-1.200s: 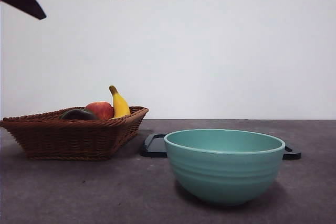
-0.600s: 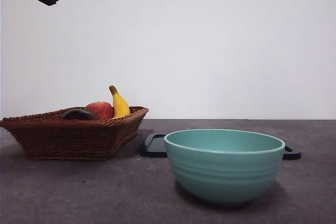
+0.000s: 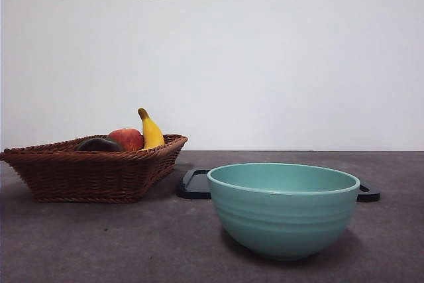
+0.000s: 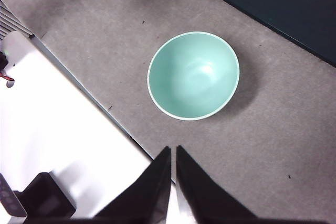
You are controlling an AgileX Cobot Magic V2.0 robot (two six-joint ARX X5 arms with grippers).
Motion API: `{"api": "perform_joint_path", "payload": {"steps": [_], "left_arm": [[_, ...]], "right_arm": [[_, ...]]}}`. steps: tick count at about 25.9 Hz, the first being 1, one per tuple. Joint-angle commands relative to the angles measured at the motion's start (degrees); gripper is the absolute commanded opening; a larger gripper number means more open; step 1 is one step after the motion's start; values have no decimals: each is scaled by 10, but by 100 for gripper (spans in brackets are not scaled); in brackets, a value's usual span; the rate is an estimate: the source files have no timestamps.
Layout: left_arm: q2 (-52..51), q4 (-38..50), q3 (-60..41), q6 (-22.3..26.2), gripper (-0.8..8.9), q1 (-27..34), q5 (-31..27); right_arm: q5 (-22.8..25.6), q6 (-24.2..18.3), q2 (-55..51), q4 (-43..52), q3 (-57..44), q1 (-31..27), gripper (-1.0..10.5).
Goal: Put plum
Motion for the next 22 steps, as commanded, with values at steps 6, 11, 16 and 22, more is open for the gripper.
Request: {"api": "perform_joint_path", "payload": {"steps": [6, 11, 16, 22], "left_arm": [[-252, 427, -173, 19, 7, 198, -48], [-379, 485, -331, 19, 7, 256, -153], [-452, 488, -435, 18, 7, 277, -168], [-519, 488, -538, 12, 7, 281, -168]], "right_arm": [[0, -3, 3, 3, 8, 3, 6], [0, -3, 3, 3, 8, 3, 6], [0, -3, 3, 3, 8, 3, 6], [0, -3, 3, 3, 8, 3, 6]]}}
